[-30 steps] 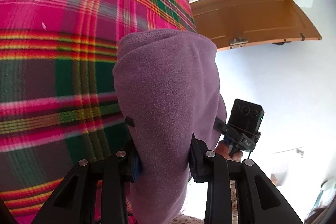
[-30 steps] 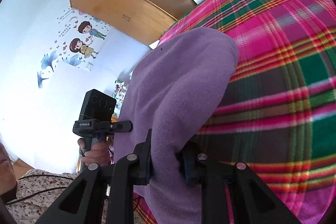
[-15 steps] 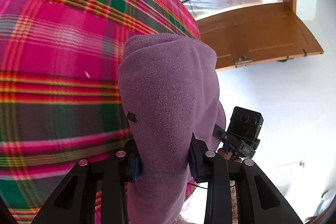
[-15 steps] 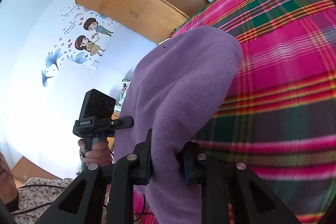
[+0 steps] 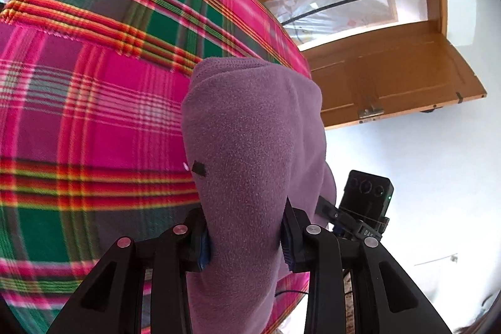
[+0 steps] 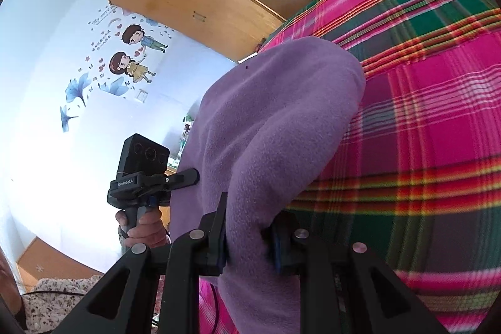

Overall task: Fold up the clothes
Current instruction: 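Lift the folded fleece with both grippers and carry it across the bed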

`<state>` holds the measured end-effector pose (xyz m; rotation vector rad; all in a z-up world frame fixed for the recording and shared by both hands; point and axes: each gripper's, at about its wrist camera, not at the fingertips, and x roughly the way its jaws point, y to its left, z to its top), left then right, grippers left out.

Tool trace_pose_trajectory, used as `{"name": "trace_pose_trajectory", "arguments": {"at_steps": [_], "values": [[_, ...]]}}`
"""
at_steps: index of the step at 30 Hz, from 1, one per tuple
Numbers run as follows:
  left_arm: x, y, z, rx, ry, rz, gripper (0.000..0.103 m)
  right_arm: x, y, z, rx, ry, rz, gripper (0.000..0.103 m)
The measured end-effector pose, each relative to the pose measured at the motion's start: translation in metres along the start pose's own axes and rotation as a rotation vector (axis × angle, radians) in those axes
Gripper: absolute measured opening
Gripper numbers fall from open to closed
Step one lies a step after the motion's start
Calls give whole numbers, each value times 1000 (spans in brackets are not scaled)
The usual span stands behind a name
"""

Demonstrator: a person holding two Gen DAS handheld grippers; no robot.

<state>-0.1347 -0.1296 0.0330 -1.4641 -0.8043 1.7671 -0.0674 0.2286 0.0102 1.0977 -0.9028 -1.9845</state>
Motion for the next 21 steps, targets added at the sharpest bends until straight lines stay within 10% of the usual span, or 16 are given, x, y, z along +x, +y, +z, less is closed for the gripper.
{"name": "trace_pose_trajectory", "arguments": {"at_steps": [21], "values": [[-21, -23, -42, -17, -67, 66, 36, 41, 0, 17, 29, 7, 37, 22]]}}
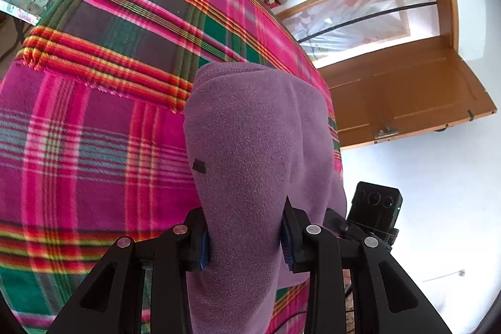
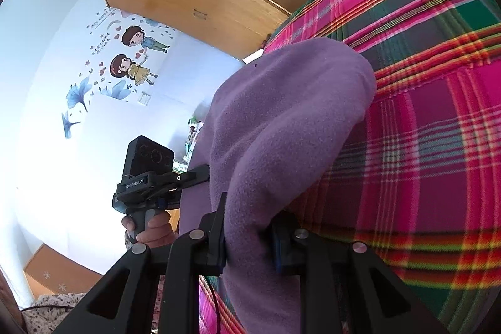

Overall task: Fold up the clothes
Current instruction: 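Lift the folded fleece with both grippers and carry it across the bed, then lower the fleece onto the bed and open both grippers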

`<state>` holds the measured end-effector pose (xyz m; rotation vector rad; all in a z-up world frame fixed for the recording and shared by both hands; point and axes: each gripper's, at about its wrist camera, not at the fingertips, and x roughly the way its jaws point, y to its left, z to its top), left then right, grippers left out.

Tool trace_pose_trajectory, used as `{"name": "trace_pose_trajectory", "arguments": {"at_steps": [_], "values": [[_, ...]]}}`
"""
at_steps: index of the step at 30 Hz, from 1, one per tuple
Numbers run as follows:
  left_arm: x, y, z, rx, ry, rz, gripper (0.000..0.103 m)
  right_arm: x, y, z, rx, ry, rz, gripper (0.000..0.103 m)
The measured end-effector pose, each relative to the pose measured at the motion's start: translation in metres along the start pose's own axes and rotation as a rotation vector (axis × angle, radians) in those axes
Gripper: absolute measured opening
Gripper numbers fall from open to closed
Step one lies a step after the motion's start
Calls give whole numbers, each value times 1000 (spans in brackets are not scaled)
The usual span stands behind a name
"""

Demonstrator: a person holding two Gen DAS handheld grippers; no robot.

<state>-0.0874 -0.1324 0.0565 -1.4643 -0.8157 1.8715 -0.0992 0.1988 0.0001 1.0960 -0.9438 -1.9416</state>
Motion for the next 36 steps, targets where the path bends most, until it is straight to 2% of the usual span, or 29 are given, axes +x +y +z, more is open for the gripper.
{"name": "trace_pose_trajectory", "arguments": {"at_steps": [6, 10, 17, 26, 36], "values": [[3, -2, 2, -13, -11, 5, 36, 16, 2, 10, 4, 3, -7, 22], [-42, 46, 14, -43, 1, -2, 36, 20, -10, 12, 32, 1, -19, 22], [-44, 45, 4, -51, 11, -13, 37, 24, -21, 14, 54, 0, -36, 23], [-60, 52, -8, -62, 5, -20, 42, 32, -8, 15, 21, -5, -144, 28], [-93, 49, -36, -58, -45, 8, 42, 24, 10, 6, -41, -44, -286, 42]]}}
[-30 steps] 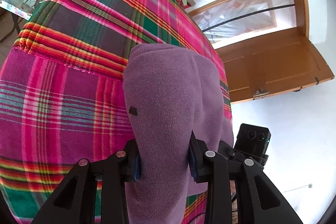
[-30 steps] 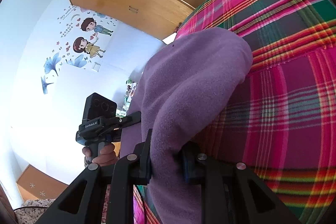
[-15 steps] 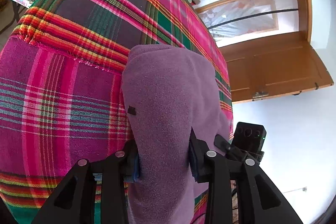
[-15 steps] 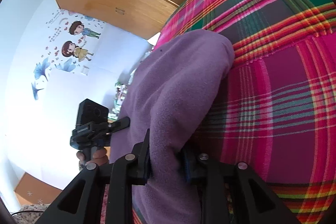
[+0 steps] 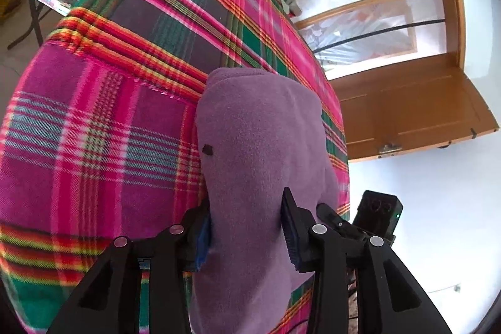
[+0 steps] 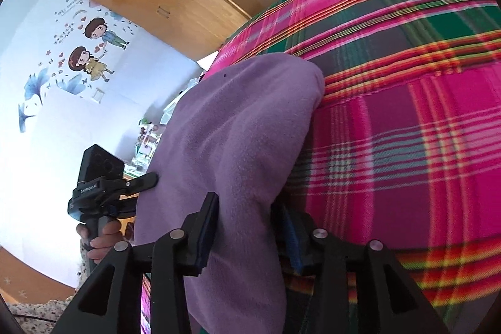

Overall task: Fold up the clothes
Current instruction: 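Lower the fleece onto the bed and open both grippers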

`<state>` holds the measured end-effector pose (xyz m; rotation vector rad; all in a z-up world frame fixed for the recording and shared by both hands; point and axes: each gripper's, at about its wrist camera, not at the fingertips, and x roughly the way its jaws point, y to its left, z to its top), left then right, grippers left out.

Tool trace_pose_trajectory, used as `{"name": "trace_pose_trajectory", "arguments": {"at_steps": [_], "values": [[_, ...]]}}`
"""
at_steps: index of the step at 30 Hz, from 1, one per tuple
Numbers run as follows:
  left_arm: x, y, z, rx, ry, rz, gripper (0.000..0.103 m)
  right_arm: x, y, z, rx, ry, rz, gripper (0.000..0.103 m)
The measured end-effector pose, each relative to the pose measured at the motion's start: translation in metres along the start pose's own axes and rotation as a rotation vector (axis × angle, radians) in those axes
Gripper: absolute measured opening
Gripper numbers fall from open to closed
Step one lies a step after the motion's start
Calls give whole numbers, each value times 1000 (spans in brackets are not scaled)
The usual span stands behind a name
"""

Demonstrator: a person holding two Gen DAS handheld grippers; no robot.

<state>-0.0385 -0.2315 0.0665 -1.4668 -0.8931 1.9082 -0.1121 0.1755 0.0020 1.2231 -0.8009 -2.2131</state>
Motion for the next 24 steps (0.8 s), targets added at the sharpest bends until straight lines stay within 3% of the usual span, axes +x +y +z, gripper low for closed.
{"name": "trace_pose_trajectory", "arguments": {"at_steps": [4, 12, 16, 24], "values": [[-13, 1, -13, 6, -23, 24, 41, -10, 9, -7, -35, -46, -63, 43], [-40, -4, -34, 51, -89, 127, 42, -22, 42, -32, -221, -121, -222, 43], [-44, -9, -46, 55, -114, 190, 50, -22, 37, -40, -219, -97, -245, 42], [-24, -22, -73, 46, -138, 232, 50, -32, 33, -56, -203, -101, -279, 42]]}}
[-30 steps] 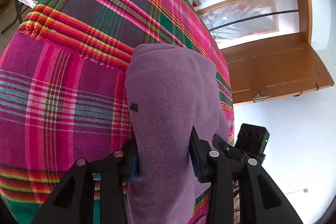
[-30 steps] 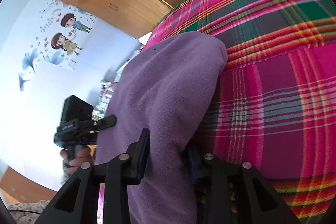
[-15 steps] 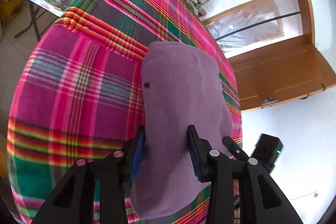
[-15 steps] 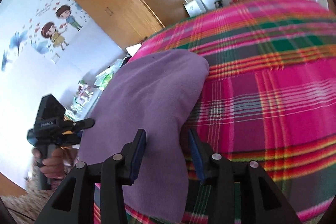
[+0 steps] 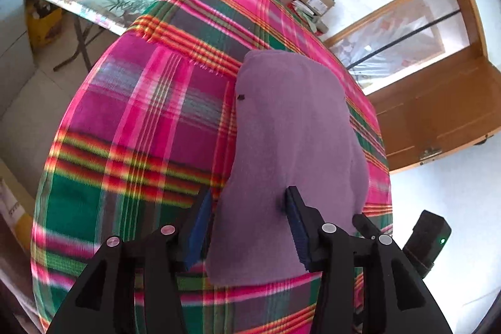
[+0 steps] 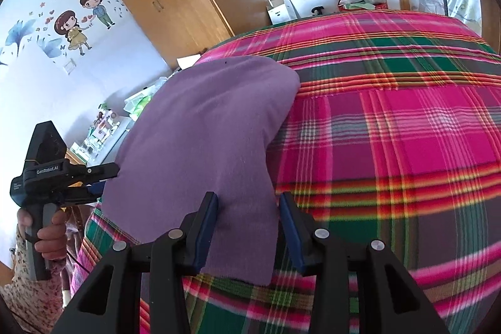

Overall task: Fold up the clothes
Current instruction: 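Lower the fleece onto the bed and open both grippers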

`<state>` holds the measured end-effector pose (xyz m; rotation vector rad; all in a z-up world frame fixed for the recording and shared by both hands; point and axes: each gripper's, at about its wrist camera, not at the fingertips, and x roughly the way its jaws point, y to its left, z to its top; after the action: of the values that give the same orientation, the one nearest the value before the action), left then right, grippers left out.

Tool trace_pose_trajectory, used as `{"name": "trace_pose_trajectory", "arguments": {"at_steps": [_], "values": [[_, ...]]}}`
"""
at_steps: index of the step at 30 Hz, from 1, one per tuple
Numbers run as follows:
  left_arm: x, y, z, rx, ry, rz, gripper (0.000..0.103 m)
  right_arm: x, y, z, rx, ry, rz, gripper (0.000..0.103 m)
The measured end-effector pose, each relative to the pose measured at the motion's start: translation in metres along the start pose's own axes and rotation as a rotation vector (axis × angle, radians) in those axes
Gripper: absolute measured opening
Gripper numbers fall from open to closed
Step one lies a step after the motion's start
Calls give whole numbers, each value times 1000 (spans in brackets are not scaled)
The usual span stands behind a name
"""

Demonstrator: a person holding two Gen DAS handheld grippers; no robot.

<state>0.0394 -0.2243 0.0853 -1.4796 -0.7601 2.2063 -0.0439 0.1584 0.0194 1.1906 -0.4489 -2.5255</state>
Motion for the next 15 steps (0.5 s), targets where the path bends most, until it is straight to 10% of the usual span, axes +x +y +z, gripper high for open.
{"name": "trace_pose_trajectory", "arguments": {"at_steps": [15], "values": [[1, -17, -53, 82, -12, 108, 48, -15, 46, -35, -120, 9, -122, 41]]}}
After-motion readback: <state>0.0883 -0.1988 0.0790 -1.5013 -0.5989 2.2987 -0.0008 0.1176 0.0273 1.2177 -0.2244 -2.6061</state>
